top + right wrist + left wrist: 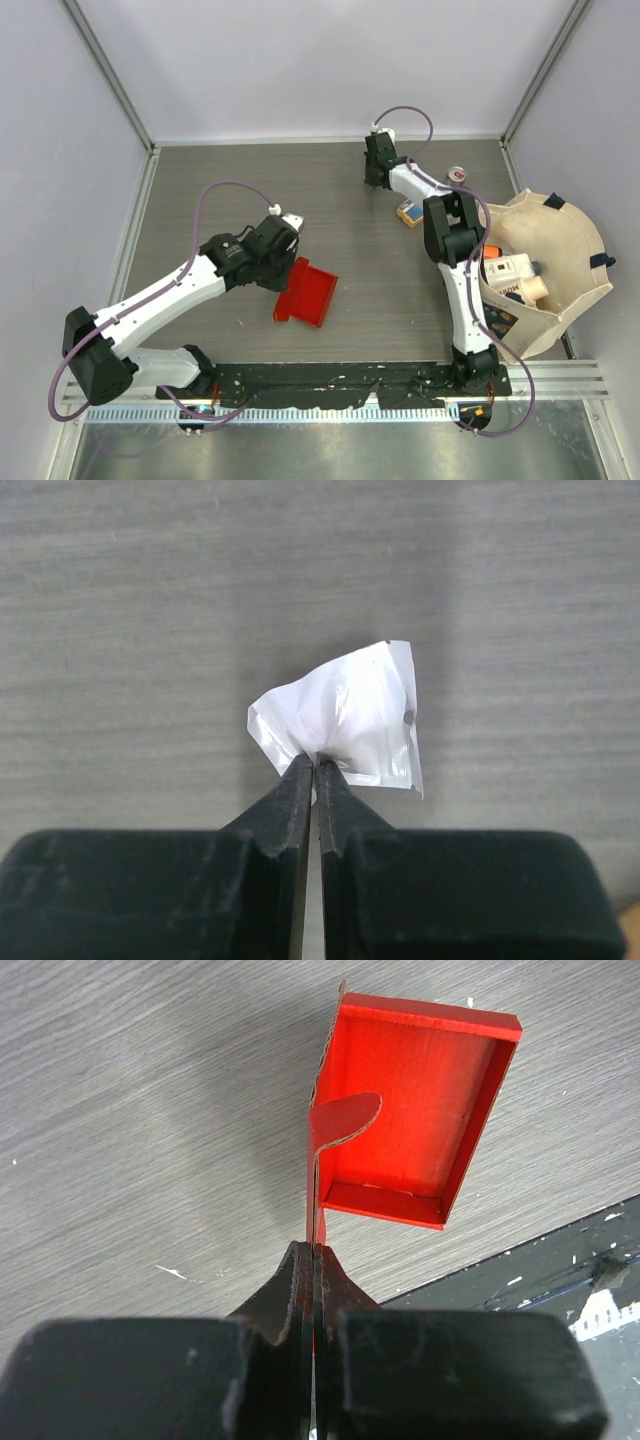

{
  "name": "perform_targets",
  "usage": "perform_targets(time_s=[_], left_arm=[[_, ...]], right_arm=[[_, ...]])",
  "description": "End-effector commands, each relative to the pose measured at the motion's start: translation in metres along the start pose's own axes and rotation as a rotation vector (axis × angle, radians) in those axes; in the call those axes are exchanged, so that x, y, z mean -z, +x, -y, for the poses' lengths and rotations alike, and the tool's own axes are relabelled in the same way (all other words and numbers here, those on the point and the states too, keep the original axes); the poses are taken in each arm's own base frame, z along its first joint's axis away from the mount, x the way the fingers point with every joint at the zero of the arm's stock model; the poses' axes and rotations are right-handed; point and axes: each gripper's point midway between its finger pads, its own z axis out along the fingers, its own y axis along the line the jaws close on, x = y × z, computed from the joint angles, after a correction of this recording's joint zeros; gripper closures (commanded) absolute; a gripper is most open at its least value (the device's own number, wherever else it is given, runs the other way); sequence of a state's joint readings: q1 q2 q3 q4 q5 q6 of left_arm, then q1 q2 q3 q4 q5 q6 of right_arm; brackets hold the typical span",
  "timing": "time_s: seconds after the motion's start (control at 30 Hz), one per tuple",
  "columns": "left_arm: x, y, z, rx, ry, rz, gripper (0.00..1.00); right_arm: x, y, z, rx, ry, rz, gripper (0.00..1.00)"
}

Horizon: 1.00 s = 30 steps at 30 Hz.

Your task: Fold the paper box

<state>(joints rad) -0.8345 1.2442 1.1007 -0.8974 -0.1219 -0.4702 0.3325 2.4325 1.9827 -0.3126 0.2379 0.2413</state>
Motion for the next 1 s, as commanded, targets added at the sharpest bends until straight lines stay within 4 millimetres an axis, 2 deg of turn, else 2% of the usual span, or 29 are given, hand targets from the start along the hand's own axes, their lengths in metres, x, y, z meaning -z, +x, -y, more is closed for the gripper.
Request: perform_targets(time_s=[0.0, 0.03, 0.07, 0.13, 0.3, 0.33, 0.37, 0.4, 0.43, 0.47, 0.5, 0.53, 0.57, 0.6, 0.63, 0.73, 0.77, 0.8, 0.93, 0.97], left_arm=[[-0.004, -0.007, 0.005, 0.072, 0.012, 0.032, 1.0], [-0.005, -0.008, 0.004, 0.081, 0.007, 0.036, 1.0], [-0.006, -0.009, 0.004, 0.086, 0.007, 0.048, 1.0], [-0.007, -0.01, 0.002, 0.091, -0.002, 0.064, 1.0], [-0.015, -0.007, -0.005, 0.084, -0.053, 0.032, 1.0], [-0.016, -0.006, -0.007, 0.079, -0.066, 0.024, 1.0], [-0.017, -0.005, -0.01, 0.06, -0.082, 0.016, 1.0], [-0.017, -0.004, -0.011, 0.05, -0.088, 0.014, 1.0], [-0.019, -0.004, -0.014, 0.037, -0.107, 0.008, 1.0], [-0.019, -0.003, -0.017, 0.03, -0.119, 0.001, 1.0], [-0.02, -0.003, -0.019, 0.012, -0.127, -0.003, 1.0], [-0.021, -0.006, -0.019, 0.005, -0.131, -0.003, 1.0], [-0.022, -0.005, -0.018, -0.002, -0.128, -0.01, 1.0], [-0.022, -0.007, -0.018, -0.012, -0.128, -0.011, 1.0], [-0.021, -0.01, -0.017, -0.012, -0.126, -0.008, 1.0], [-0.022, -0.01, -0.012, -0.018, -0.108, -0.023, 1.0], [-0.023, -0.009, -0.01, -0.022, -0.099, -0.032, 1.0], [-0.023, -0.009, -0.01, -0.022, -0.099, -0.037, 1.0], [-0.015, -0.017, -0.006, -0.029, -0.095, -0.046, 1.0], [-0.014, -0.017, -0.006, -0.032, -0.092, -0.049, 1.0]], right_arm=[[0.043, 0.015, -0.002, 0.007, -0.037, -0.047, 0.92], [0.051, 0.016, -0.004, -0.004, -0.052, -0.045, 0.93], [0.071, 0.016, -0.006, -0.033, -0.08, -0.045, 0.94], [0.093, 0.018, -0.01, -0.06, -0.102, -0.034, 0.94], [0.176, 0.047, -0.019, -0.082, -0.19, -0.016, 0.94], [0.192, 0.057, -0.032, -0.057, -0.226, -0.013, 0.94], [0.204, 0.08, -0.032, -0.038, -0.239, -0.034, 0.94], [0.232, 0.073, -0.038, -0.038, -0.287, 0.014, 0.94], [0.25, 0.079, -0.047, -0.023, -0.335, 0.024, 0.94], [0.264, 0.107, -0.057, 0.016, -0.379, -0.009, 0.94], [0.296, 0.103, -0.067, 0.012, -0.46, 0.036, 0.95], [0.31, 0.112, -0.076, 0.031, -0.518, 0.036, 0.95], [0.325, 0.136, -0.088, 0.07, -0.585, 0.016, 0.95], [0.34, 0.141, -0.092, 0.081, -0.624, 0.032, 0.95], [0.366, 0.14, -0.099, 0.079, -0.719, 0.06, 0.95], [0.402, 0.167, -0.11, 0.108, -0.885, 0.078, 0.95], [0.413, 0.162, -0.117, 0.104, -0.937, 0.119, 0.95], [0.424, 0.166, -0.124, 0.118, -0.982, 0.135, 0.95], [0.437, 0.162, -0.144, 0.145, -1.052, 0.15, 0.94], [0.431, 0.168, -0.151, 0.154, -1.049, 0.127, 0.94]])
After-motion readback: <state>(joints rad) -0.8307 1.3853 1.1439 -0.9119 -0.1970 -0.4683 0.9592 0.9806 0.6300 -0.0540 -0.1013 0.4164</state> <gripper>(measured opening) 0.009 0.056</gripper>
